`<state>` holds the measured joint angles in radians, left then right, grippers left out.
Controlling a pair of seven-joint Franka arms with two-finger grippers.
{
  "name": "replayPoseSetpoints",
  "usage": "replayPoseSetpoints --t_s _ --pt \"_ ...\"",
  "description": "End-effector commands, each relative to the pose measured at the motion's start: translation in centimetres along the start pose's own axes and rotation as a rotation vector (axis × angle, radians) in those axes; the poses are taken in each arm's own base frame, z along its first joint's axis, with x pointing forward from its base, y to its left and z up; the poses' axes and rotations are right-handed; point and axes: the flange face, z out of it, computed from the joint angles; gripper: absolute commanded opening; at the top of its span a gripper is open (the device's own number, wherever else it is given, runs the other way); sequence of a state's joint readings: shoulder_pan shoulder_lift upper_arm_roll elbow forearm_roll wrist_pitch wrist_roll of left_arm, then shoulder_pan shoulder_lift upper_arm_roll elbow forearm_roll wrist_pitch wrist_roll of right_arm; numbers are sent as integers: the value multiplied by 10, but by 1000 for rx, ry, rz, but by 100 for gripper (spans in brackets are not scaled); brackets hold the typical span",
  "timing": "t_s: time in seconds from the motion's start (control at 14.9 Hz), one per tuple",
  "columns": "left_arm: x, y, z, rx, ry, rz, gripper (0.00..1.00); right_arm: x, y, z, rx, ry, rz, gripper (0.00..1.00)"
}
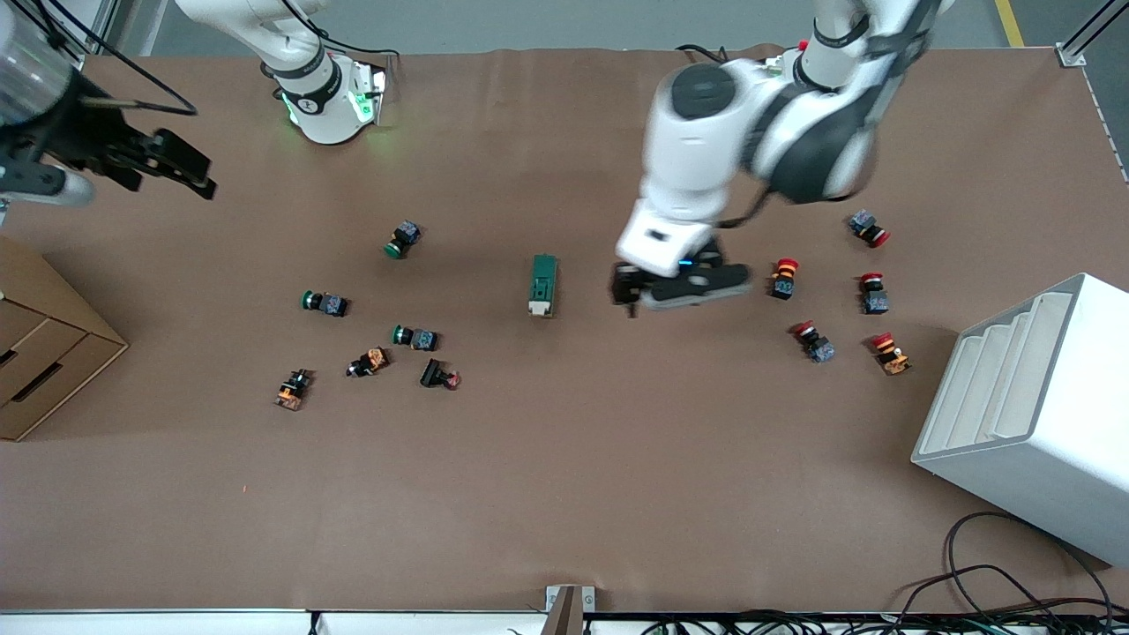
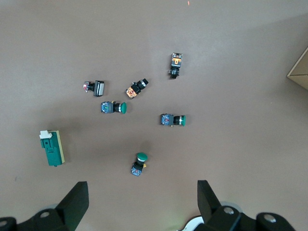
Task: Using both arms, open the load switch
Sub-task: 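Move the left gripper over the green switch and lower onto its base, then hold the switch with the left gripper while the right gripper reaches the handle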
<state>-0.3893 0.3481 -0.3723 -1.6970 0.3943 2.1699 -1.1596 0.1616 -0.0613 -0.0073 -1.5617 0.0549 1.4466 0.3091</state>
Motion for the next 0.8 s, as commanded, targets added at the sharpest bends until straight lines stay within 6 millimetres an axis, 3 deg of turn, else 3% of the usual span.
replayPoseSetpoints --t_s 0.0,0.2,0.4,0.54,0.74 --pt "-60 48 35 24 57 -40 100 14 -7 17 -12 -21 4 100" --pt "-144 92 55 -2 115 -59 100 31 -12 44 -26 -60 19 100" --pt "-205 112 74 -4 181 41 98 51 -37 87 -48 -102 63 100" --pt "-236 118 84 -8 206 57 98 61 -59 115 -61 -111 115 100" --pt "-273 106 112 6 289 115 97 65 -93 156 -102 -145 266 100"
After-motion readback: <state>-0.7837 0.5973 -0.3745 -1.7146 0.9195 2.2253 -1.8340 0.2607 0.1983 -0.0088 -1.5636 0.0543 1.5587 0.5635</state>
